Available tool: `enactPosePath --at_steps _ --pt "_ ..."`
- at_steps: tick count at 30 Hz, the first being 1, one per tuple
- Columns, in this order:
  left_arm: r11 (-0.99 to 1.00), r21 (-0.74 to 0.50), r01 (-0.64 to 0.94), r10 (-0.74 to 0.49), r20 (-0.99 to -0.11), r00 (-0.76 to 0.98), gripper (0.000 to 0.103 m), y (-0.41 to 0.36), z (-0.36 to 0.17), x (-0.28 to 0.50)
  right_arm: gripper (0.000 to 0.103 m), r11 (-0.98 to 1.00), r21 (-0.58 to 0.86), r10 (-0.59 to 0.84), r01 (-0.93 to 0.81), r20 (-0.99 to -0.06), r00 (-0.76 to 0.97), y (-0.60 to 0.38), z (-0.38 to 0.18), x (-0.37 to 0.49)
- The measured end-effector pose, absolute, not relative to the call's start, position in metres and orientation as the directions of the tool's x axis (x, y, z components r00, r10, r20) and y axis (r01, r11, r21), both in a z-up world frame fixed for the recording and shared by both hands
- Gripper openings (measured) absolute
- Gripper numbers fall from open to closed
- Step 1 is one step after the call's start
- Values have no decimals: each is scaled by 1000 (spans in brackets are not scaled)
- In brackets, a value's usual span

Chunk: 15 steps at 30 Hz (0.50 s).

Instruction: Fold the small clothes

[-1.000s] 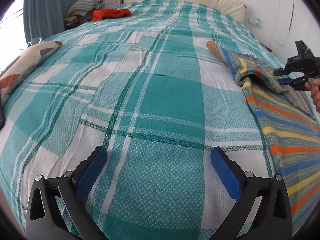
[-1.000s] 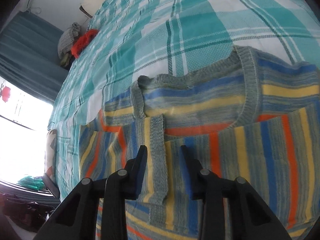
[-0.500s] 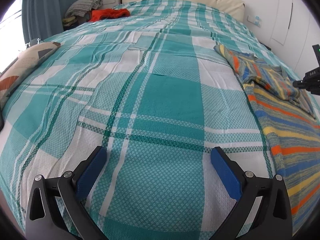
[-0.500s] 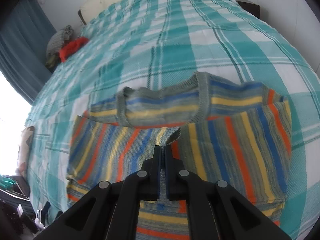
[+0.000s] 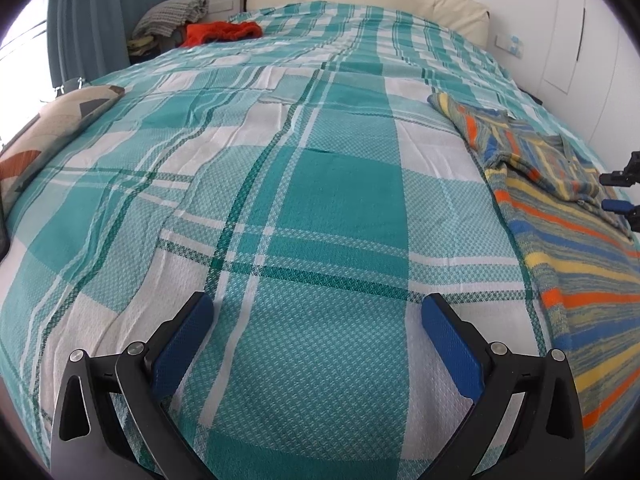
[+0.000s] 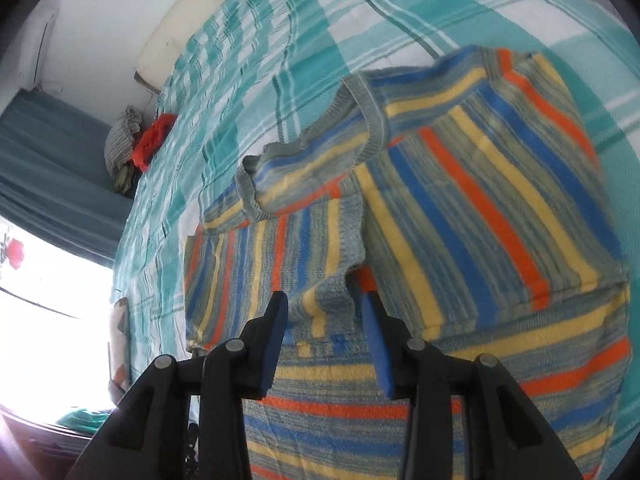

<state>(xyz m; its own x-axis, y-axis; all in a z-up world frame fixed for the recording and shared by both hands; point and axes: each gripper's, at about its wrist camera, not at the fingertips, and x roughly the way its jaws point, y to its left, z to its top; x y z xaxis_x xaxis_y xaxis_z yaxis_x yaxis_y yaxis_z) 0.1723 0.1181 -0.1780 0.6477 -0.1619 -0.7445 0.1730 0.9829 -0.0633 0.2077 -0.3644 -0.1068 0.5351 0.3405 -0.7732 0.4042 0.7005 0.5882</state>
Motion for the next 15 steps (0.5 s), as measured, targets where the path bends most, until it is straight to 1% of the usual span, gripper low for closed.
enactPosePath --at_steps 4,6,8,10,13,15 --pt "983 -63 173 -161 -744 648 103 118 -178 172 39 669 615 380 418 -766 518 -363 -118 206" --pt "983 -64 173 -162 -744 648 103 118 -178 172 32 676 606 384 420 -776 501 -359 -123 209" --pt "983 -65 173 -163 -744 648 103 118 -178 172 4 697 579 382 423 -799 465 -355 -130 215" --pt "983 -66 174 -164 -743 649 103 119 -178 172 4 702 561 369 439 -814 449 -356 -131 213" --pt "983 -64 174 -164 -743 649 103 118 -178 172 4 722 537 329 436 -821 467 -356 -111 201" --pt "983 -63 174 -162 -745 647 103 118 -178 172 4 754 493 287 433 -841 458 -352 -105 195"
